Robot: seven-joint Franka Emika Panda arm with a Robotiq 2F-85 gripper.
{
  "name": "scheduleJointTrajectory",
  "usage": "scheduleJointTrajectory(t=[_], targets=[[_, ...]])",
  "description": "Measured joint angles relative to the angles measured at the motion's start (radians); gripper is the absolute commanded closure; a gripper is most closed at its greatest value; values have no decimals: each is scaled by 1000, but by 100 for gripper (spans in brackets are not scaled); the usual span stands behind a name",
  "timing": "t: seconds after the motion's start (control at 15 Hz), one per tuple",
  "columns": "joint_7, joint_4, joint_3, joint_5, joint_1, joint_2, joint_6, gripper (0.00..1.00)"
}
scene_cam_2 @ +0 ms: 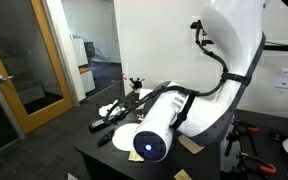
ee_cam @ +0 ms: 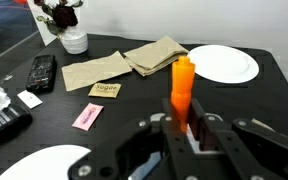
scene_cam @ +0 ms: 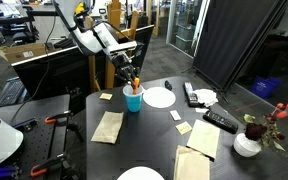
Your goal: Place the orange marker in the blue cup
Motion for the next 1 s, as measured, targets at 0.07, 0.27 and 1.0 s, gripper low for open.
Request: scheduleJointTrajectory(t=[0.07, 0.27, 1.0], targets=[[0, 7, 0, -1, 1, 8, -4, 56], [0, 24, 0, -1, 1, 28, -13, 41], [0, 72, 3, -1, 5, 47, -57, 0]])
